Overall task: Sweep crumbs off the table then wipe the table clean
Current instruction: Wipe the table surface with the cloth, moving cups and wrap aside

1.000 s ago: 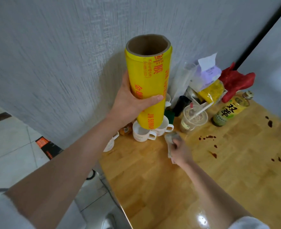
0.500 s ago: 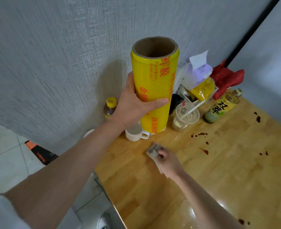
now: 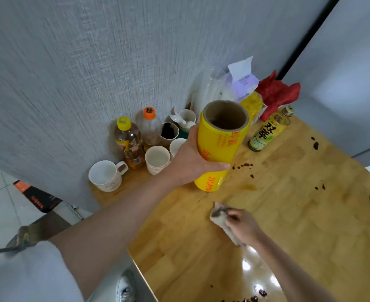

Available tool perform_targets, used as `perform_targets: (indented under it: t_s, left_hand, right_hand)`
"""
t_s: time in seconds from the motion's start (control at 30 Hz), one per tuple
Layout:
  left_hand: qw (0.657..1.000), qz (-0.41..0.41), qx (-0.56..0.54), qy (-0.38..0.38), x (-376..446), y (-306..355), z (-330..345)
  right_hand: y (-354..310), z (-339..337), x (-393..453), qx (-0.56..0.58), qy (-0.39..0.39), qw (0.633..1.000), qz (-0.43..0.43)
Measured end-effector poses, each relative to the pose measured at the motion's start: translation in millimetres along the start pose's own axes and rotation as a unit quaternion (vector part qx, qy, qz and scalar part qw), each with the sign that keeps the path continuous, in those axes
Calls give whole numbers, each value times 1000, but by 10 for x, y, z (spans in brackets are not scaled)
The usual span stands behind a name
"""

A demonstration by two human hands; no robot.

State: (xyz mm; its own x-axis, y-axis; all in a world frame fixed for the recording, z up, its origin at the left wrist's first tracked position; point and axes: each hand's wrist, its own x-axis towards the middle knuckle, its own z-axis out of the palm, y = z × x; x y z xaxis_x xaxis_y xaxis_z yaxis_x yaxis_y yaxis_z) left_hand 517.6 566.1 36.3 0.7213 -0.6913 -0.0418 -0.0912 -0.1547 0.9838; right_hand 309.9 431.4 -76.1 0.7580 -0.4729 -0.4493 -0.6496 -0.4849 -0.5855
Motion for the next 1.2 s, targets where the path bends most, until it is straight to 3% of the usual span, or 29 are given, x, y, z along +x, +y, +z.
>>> perform_targets:
  t_s: [0.07,0.13,0.2,0.27,0.4,0.47,0.6,0.67,0.73,0.8,0.87,0.93,1.0,1.07,1.13,1.2]
  left_hand:
    - [1000,10,3,7,-12,-66,53]
    - [1000,10,4,23,-9,-142,104]
    - [999,-6,17,40,8,-205,155]
    - [998,-18,32,50,28,-273,212]
    - [997,-4,62,48,25,-323,314]
    - [997,0,74,35,8,-322,340]
    - [995,6,96,25,-20,-269,330]
    - [993,6,118,13,-35,-262,266]
    - [986,-5,168,-17,-80,-274,148]
    - [967,-26,254,-27,-169,-321,-67]
    - [939,-22,343,31,-260,-397,-364]
    - [911,-15,405,80,-346,-452,-662]
    - [889,-35,453,60,-402,-501,-824]
    - [860,-58,507,9,-417,-566,-835]
    - [833,-69,548,-18,-358,-625,-827]
    - [819,-81,568,-21,-266,-643,-820]
  right_hand:
    - [179,-267,-1,55,75,992,81]
    - [310,-422,23,151,172,957,177]
    - [257,-336,3,174,202,947,180]
    - [93,-88,-80,156,159,968,118]
    - [-70,236,-342,62,-20,998,-16]
    - [-12,129,-298,70,8,997,13]
    - [-61,-20,-171,67,168,976,123]
    - [-307,188,-185,47,133,986,86]
    - [-534,507,-215,50,32,998,12]
    - [-736,707,-231,-25,-65,994,-87]
    - [-804,690,-172,-86,-106,981,-141]
    - [-767,612,-42,-49,-40,993,-102]
    - [-693,637,45,2,67,997,-41]
    - [-787,841,66,-58,116,986,-103]
    - [-941,1138,21,-99,15,973,-207]
    - [-1078,1194,-36,-97,-94,961,-241]
